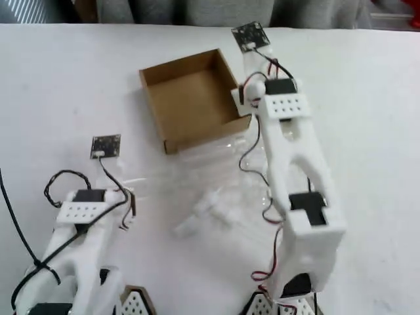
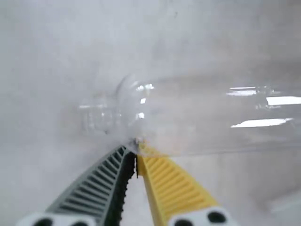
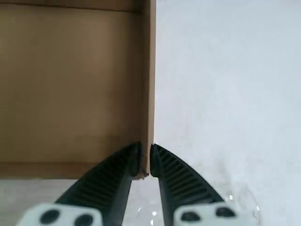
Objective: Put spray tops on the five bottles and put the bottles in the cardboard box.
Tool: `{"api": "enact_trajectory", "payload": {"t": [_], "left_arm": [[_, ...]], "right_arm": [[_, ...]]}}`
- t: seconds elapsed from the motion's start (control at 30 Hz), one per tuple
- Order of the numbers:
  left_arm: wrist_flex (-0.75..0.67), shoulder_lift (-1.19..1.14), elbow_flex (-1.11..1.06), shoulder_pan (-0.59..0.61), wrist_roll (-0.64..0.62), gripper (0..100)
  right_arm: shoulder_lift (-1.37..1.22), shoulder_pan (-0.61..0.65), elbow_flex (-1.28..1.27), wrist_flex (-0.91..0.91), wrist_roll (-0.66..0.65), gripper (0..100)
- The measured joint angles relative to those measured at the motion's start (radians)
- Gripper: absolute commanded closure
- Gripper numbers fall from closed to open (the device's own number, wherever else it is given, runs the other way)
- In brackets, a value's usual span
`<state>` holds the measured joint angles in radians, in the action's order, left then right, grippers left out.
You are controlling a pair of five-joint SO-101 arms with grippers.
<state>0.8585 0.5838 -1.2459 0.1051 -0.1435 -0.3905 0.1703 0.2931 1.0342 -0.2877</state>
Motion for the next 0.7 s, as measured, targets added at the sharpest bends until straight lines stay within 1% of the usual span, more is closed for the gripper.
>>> {"api": "enact_trajectory", "payload": {"t": [0.1,0.27,0.37,0.53,0.63,0.7], "left_arm": [[0.0,-0.02,0.018,0.0,0.0,97],[0.0,-0.02,0.018,0.0,-0.002,97],[0.0,-0.02,0.018,0.0,0.0,97],[0.0,-0.02,0.018,0.0,0.0,97],[0.0,-0.02,0.018,0.0,0.0,97],[0.0,-0.02,0.018,0.0,0.0,97]], "right_arm": [[-0.176,0.0,0.236,0.083,0.0,89.2],[-0.443,0.0,0.597,0.224,0.0,90.3],[-0.589,0.002,0.784,0.278,0.0,90.3],[-0.772,0.002,1.019,0.344,0.0,90.9],[-0.839,0.002,1.109,0.393,0.0,99.1],[-0.855,0.002,1.16,0.436,0.0,97.1]]}}
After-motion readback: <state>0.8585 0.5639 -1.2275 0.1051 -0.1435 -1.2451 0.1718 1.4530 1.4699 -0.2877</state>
